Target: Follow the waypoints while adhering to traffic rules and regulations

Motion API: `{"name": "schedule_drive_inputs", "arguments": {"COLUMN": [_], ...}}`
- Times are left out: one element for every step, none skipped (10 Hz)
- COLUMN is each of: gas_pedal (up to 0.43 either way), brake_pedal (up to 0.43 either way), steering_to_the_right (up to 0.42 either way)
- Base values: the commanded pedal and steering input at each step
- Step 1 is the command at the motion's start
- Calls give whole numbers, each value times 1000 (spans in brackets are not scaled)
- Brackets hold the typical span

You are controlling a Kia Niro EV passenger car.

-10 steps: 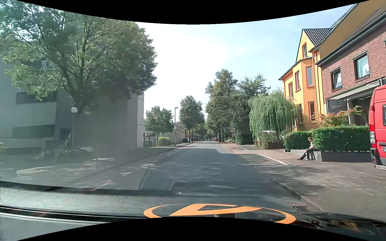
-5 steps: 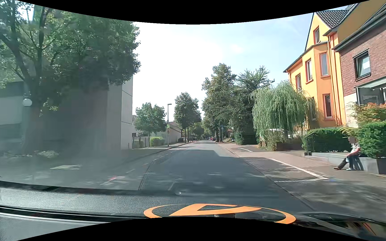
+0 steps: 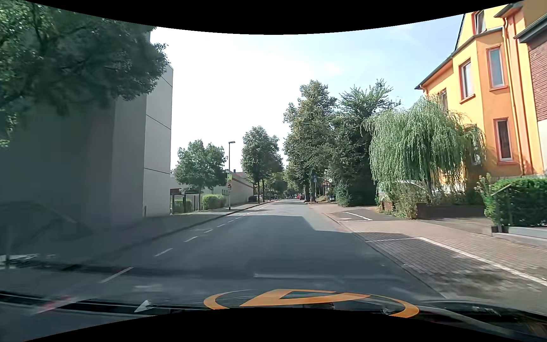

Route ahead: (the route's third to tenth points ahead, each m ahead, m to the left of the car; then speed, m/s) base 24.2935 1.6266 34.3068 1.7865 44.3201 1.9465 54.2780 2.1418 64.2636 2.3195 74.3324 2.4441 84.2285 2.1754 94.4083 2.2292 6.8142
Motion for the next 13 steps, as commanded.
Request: {"name": "schedule_drive_inputs", "arguments": {"gas_pedal": [110, 110, 110, 110, 110, 110, 110, 110, 110, 110, 110, 110, 110], "brake_pedal": [0, 0, 0, 0, 0, 0, 0, 0, 0, 0, 0, 0, 0], "steering_to_the_right": [7, 8, 8, 7, 7, 6, 5, 5, 4, 3, 1, 0, -1]}}
